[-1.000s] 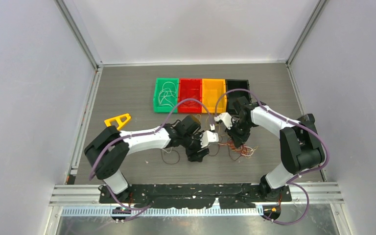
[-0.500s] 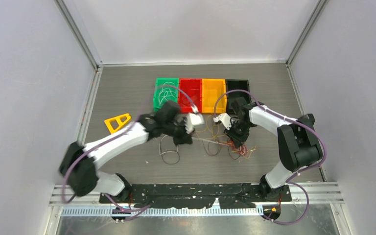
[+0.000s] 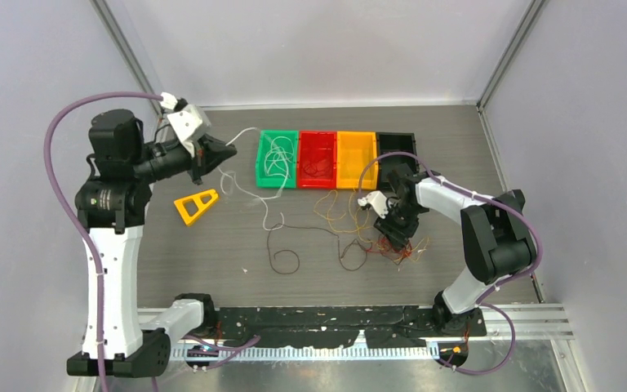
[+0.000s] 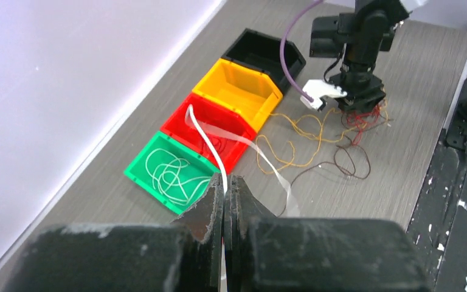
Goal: Untangle the cables
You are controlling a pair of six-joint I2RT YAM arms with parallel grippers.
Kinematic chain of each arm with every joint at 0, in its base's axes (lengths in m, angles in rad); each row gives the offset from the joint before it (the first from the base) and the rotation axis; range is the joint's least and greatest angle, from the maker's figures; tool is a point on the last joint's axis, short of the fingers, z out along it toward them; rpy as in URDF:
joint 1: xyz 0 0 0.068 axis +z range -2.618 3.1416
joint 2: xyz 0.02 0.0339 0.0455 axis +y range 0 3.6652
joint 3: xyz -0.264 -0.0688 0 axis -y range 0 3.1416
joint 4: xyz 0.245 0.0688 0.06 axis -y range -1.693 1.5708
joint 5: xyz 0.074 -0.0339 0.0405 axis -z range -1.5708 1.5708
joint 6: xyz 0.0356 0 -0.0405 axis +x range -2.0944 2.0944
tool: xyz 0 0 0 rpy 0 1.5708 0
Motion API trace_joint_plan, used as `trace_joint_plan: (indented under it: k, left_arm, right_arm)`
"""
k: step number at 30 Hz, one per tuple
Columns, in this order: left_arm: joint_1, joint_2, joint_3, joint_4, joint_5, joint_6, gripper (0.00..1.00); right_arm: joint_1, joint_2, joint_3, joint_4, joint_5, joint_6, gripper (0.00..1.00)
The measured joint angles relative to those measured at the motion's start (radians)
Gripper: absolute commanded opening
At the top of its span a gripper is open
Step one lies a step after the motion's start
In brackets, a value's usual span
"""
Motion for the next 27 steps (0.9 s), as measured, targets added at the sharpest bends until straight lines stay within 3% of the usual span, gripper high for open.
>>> trace_joint_plan:
  k: [2,7,15,20,24,27]
  left_arm:
    - [0.024,0.012,0.031,0.001,0.021,-0.013,0.0]
    - [0.035,0.014,0.011,-0.028,0.019,-0.002,0.0]
    - [0.074,0.113,-0.328,-0.077,-0.195,0.143,0.02]
    - [0.082,0.217,-0.574,-0.001,-0.356,0.129,0.23]
    - [0.083,0.327,-0.592,0.053,-0.453,0.118,0.56]
    - [0.084,0.41,-0.586,0.106,-0.49,0.118,0.73]
  right_arm:
    - [0.0,0.0,0.002,-0.006,0.002,0.0,0.54]
    - [-0.003,-0.003,0.01,-0.028,-0.002,0.0,0.57]
    - [-0.01,-0.035,0.082,-0.084,-0.018,0.001,0.57]
    - [-0.01,-0.046,0.093,-0.099,-0.029,0.002,0.58]
    - [-0.011,-0.046,0.093,-0.108,-0.04,0.002,0.57]
    - [-0.011,-0.045,0.093,-0.112,-0.047,0.005,0.58]
